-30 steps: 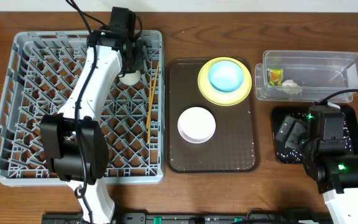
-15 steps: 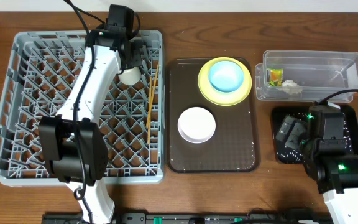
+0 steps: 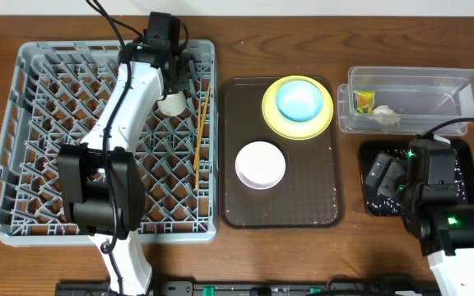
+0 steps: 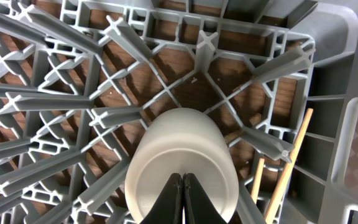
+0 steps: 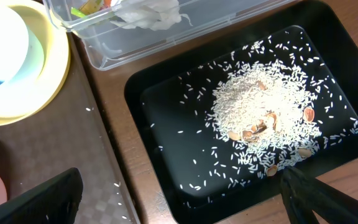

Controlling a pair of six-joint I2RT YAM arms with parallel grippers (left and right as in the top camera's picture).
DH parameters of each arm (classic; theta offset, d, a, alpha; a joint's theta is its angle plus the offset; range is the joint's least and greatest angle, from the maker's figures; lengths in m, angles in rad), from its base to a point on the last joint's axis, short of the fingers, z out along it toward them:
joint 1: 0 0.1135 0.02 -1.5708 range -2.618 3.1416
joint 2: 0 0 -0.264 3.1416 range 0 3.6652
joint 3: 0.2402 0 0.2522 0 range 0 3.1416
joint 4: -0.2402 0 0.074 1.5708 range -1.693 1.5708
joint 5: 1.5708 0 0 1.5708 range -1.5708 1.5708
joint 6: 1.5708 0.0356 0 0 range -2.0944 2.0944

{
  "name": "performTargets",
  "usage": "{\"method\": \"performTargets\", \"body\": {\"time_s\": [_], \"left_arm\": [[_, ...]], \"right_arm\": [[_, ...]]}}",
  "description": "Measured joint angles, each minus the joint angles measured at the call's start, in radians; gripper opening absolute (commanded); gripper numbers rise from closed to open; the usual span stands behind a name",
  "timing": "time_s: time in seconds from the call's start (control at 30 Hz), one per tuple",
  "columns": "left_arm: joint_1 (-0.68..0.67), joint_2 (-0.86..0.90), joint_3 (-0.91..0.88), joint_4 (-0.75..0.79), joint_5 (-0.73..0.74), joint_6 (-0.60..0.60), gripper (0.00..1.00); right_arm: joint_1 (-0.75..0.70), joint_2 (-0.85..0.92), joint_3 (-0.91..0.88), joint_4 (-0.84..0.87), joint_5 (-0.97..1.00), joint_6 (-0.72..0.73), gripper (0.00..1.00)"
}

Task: Sort waste into correct bins and load items into the dishwasher rack
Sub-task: 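Move the left gripper toward the white bowl on the brown tray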

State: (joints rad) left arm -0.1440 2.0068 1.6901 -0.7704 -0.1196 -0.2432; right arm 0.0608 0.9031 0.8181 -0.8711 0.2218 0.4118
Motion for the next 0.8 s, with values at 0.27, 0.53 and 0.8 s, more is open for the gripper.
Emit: {"method": "performTargets", "body": {"time_s": [0.27,0.53,0.8], "left_arm": [[0.000,-0.104,0.000,-0.034,0.010,-0.014,0.16],[-0.002,-0.488,0.011,-0.299,0.192,-0.076,0.25],[-0.113,-0.529,-0.013,-0.484,0.330,-0.097,0.34]], "right_arm": [[0.000,0.000,0.000,0.000,0.000,0.000,0.99],[0.000,0.000,0.000,0.000,0.000,0.000,0.99],[0.000,0.000,0.000,0.000,0.000,0.000,0.99]]}}
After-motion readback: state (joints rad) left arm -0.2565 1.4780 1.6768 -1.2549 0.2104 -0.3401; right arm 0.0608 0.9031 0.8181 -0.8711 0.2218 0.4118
